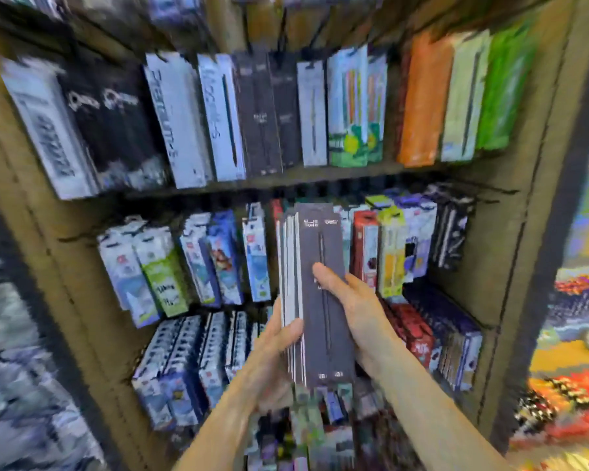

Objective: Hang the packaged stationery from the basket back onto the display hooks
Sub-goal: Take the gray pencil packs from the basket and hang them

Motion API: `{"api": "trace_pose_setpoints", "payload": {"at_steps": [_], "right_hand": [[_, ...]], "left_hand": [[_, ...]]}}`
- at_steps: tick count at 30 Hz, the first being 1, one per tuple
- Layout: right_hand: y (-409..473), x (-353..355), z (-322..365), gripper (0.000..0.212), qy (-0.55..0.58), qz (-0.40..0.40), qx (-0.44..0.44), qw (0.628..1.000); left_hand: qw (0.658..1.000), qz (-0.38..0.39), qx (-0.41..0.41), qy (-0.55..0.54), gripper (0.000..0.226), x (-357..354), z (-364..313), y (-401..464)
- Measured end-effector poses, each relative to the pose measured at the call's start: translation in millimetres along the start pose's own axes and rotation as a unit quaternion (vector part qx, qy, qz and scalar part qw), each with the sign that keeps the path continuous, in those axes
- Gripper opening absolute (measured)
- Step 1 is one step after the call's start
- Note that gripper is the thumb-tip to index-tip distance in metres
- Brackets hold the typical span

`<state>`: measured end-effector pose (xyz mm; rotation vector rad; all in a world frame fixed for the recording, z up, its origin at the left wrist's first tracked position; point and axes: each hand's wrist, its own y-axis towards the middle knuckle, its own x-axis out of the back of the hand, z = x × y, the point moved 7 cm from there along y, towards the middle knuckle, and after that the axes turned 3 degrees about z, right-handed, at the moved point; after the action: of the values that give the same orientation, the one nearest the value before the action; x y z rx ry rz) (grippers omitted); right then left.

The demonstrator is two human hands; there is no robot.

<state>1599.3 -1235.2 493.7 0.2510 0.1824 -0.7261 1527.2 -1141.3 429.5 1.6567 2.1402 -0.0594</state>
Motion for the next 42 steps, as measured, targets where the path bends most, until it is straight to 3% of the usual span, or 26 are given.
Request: {"api": "trace_pose_setpoints", "payload": {"at_steps": [4,7,14,19,27,34,38,42], "right_hand": [[-0.5,-25.3,84.5,0.039,-0.049,-0.033,0.132,0.989],[-5.2,-35.0,110.0,0.045,-0.053,-0.053,0.188,0.979],[19.1,-26.6,110.2,0.022,-0.025,-0.054,0.171,0.983],[62.2,-32.6,138.0,0.023,-0.001,0.003,0.171,0.985],[147.8,-46.8,206.0,0.017,-0.056,0.011,0.226,0.972],[172.9,-50.5,215.1,0.008,-0.064,0.005,0.249,0.966],[180.6,-50.4,213.3,0.008,-0.071,-0.008,0.243,0.968],[203.1,-50.6,212.4,0.016,-0.080,-0.034,0.212,0.974]], "left_hand": [[0.998,0.000,-0.062,0.015,0.108,-10.2,-72.7,15.7],[0.998,0.011,-0.067,0.000,0.110,-17.2,-94.3,17.8],[0.998,-0.017,-0.049,-0.018,0.111,-17.9,-105.3,27.4],[0.995,-0.035,-0.090,-0.017,0.106,-10.5,-134.8,48.9],[0.990,-0.060,-0.126,0.013,0.086,7.6,-181.2,78.5],[0.988,-0.059,-0.135,0.050,0.126,19.9,-195.4,87.8],[0.986,-0.068,-0.143,0.049,0.101,21.9,-200.9,94.6],[0.986,-0.069,-0.142,0.049,0.095,23.1,-204.4,97.7]]}}
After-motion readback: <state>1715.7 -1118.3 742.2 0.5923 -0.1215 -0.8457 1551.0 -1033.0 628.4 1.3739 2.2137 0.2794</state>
